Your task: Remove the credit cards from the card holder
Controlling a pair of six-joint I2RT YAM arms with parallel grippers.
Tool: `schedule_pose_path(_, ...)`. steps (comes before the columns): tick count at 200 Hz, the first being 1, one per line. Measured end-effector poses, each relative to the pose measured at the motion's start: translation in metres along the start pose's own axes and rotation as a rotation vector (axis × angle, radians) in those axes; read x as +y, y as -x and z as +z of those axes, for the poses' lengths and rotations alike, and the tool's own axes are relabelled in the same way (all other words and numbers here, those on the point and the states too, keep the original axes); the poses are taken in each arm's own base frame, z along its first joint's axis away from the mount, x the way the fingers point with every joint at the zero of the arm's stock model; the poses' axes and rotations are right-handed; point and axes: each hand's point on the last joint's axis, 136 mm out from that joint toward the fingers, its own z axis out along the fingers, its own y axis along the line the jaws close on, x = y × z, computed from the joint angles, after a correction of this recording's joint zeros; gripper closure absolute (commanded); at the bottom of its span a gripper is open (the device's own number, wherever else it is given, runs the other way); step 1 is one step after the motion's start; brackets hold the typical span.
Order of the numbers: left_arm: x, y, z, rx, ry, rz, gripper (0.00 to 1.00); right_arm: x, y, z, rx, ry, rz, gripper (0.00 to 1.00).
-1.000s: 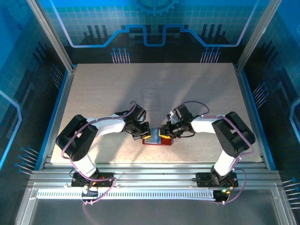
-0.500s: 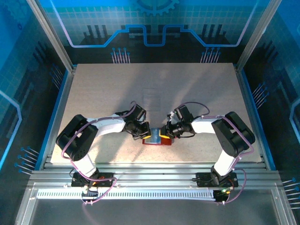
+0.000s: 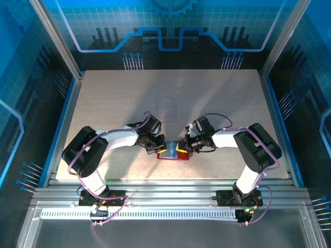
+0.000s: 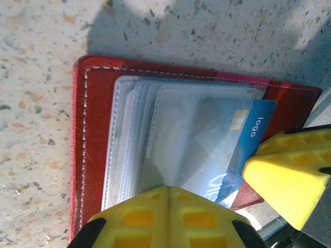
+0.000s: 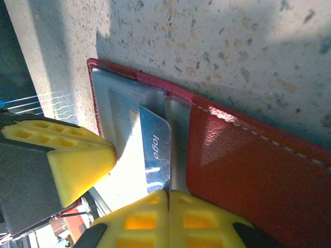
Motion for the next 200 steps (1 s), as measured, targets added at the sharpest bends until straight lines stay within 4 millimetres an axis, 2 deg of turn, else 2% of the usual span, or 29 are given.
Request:
schedule_pose_path(59,0.0,0.0,-0.001,0.0,0.006,-0.002,0.96,-0.001,0.002,-0.004,-0.008,0.0,0.0,0.99)
schedule_pose_path(137,0.001,0.0,-0.001,0.001,0.01,-0.001,0.96,-0.011,0.001,-0.031,-0.028,-0.055,-0.012,1.0)
schedule_pose_path(200,0.002,0.0,-0.002,0.002,0.017,-0.004,0.96,-0.014,-0.004,-0.033,-0.005,-0.081,-0.009,1.0)
